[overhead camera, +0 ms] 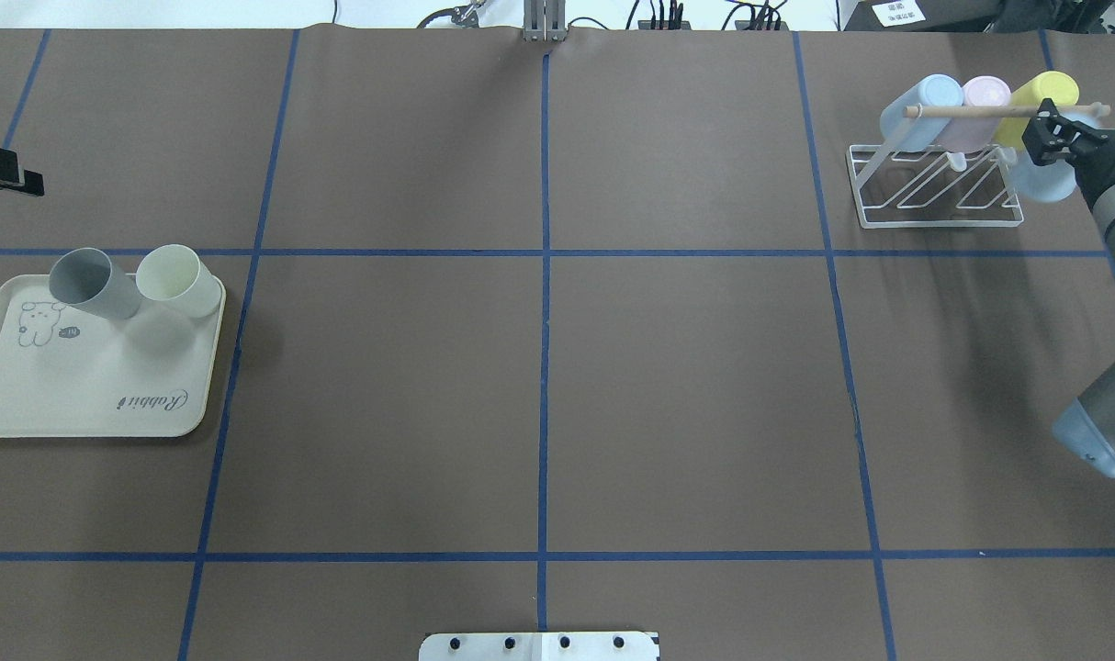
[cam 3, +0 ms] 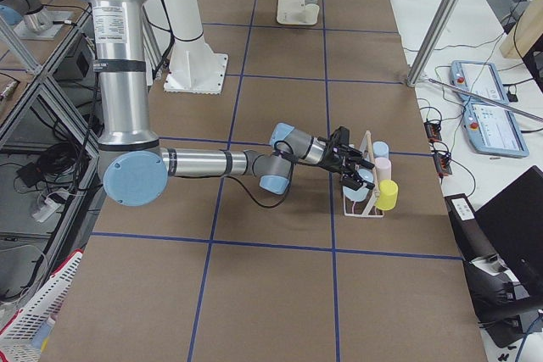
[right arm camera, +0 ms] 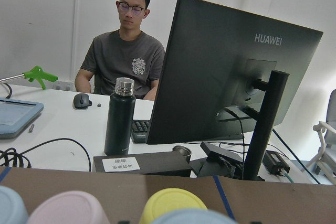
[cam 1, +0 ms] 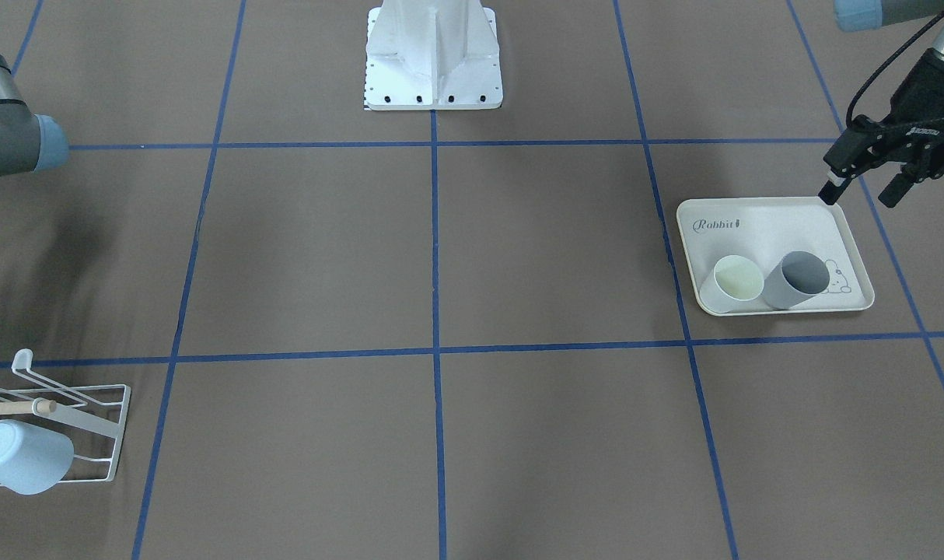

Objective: Transfer IKEA cup to right arm and place on rack

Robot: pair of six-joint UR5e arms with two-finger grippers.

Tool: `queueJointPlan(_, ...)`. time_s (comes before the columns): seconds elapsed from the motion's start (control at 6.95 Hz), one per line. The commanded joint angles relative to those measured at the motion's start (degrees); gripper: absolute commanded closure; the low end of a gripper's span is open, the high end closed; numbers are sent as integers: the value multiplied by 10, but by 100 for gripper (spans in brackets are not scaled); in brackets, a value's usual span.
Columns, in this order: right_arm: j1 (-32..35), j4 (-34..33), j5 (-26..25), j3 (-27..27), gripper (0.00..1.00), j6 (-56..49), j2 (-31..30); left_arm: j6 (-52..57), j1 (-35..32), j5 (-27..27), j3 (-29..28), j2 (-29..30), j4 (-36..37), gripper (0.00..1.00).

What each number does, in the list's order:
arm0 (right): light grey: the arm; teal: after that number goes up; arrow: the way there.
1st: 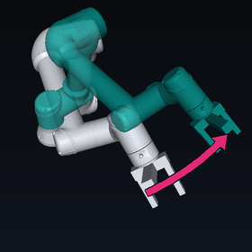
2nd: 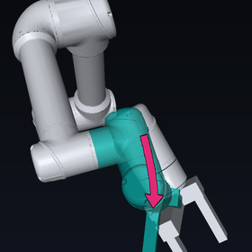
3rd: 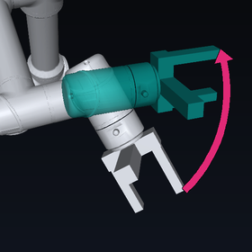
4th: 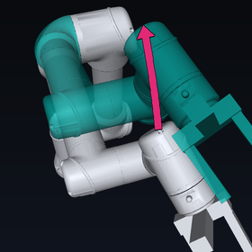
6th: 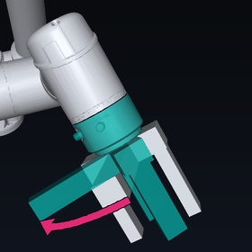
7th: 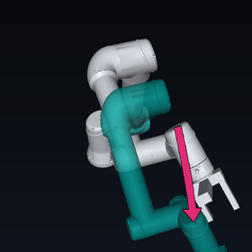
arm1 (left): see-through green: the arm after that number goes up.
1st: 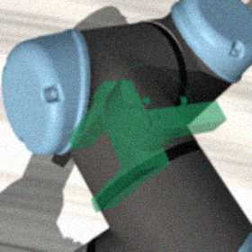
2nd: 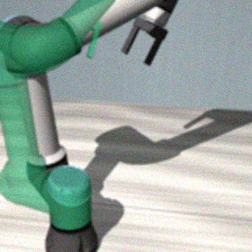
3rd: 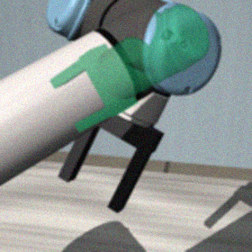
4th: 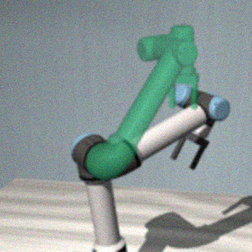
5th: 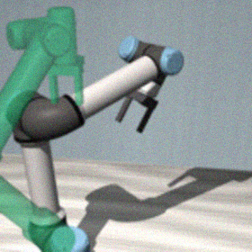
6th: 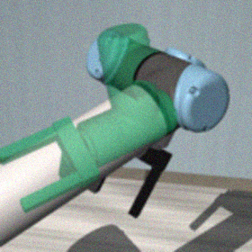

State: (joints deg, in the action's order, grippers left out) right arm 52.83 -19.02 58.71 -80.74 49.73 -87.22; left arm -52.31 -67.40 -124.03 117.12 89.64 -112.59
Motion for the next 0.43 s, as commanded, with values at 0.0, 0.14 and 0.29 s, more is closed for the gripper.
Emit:
queueJointPlan(0.0,1,6,1,1,0,-1,0,-1,-1,-8,0,0,0,0)
queueJointPlan(0.14,1,6,1,-11,0,-3,0,-1,-8,-14,0,-1,1,0)
queueJointPlan(0.29,3,6,3,-39,0,-3,-7,-1,-11,-20,0,-1,0,0)
